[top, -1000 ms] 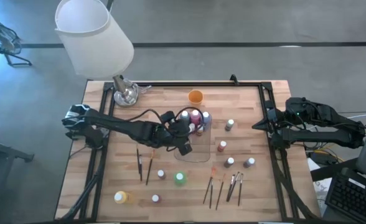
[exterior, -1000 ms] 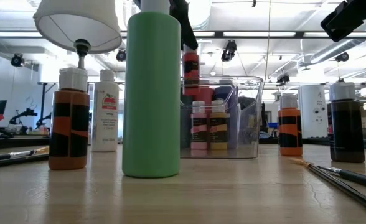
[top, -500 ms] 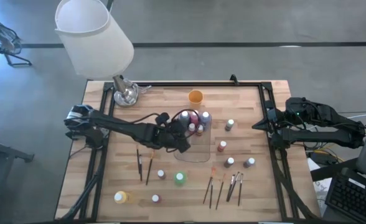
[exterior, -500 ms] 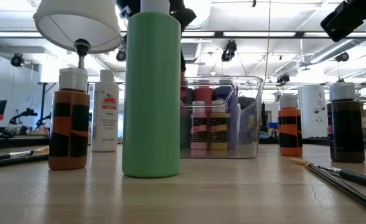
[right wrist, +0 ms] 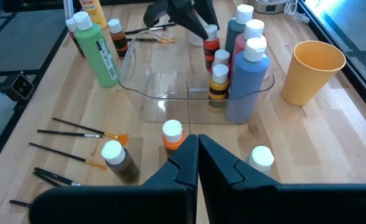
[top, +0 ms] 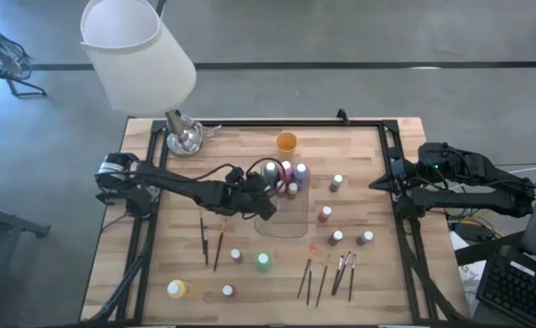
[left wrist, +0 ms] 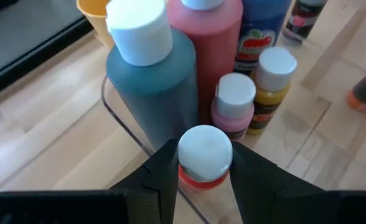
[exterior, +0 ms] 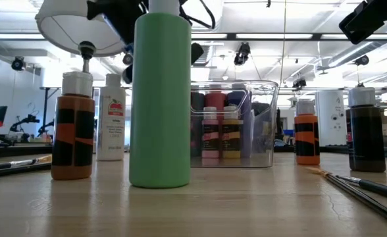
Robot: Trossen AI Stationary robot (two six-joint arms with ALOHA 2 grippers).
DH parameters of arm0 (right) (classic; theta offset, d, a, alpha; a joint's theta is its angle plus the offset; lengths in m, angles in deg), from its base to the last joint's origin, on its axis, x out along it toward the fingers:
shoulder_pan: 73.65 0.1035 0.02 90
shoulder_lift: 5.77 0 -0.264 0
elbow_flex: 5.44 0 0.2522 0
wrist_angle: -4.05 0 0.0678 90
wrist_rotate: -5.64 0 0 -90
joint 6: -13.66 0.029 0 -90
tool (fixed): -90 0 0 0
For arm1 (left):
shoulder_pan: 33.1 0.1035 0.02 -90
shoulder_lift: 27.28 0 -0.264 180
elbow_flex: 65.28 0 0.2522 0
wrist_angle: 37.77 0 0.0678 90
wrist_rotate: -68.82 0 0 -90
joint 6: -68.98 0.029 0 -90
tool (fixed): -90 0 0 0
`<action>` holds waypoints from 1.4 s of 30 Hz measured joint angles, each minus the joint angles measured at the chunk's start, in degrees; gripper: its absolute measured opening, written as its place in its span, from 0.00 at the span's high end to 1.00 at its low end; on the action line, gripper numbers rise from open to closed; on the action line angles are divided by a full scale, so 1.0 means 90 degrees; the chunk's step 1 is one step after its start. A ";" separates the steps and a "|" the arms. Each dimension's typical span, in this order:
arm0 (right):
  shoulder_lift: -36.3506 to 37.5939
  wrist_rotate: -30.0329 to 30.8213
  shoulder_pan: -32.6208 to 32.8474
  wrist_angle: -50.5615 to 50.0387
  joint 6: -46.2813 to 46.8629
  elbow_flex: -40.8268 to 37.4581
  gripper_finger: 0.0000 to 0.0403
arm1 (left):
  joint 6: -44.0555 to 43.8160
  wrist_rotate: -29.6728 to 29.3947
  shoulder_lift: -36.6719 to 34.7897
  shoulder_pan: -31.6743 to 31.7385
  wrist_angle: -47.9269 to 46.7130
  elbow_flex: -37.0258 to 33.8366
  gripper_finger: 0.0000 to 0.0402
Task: Pick & Place Paint Supplies
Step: Put the red paint bottle into the transparent bin
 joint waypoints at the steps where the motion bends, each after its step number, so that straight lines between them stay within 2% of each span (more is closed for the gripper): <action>1: -0.0002 -0.0002 0.0000 -0.0002 -0.0002 0.0000 0.98 | -0.0014 0.0014 0.0000 0.0021 0.0124 -0.0076 0.69; 10: 0.0000 0.0000 0.0000 -0.0002 -0.0002 0.0000 0.98 | 0.0102 0.0115 0.0000 0.0155 0.0860 -0.0514 0.69; 19: -0.0002 0.0000 0.0000 -0.0002 -0.0002 0.0000 0.98 | 0.0540 0.0438 0.0119 0.0208 0.1581 -0.0613 0.69; 37: 0.0000 0.0000 0.0000 -0.0002 0.0000 0.0000 0.98 | 0.0877 0.0493 0.0342 0.0367 0.1738 -0.0540 0.69; 42: -0.0001 0.0000 0.0000 -0.0002 -0.0002 0.0000 0.98 | 0.1191 0.0512 0.0350 0.0373 0.1856 -0.0557 0.66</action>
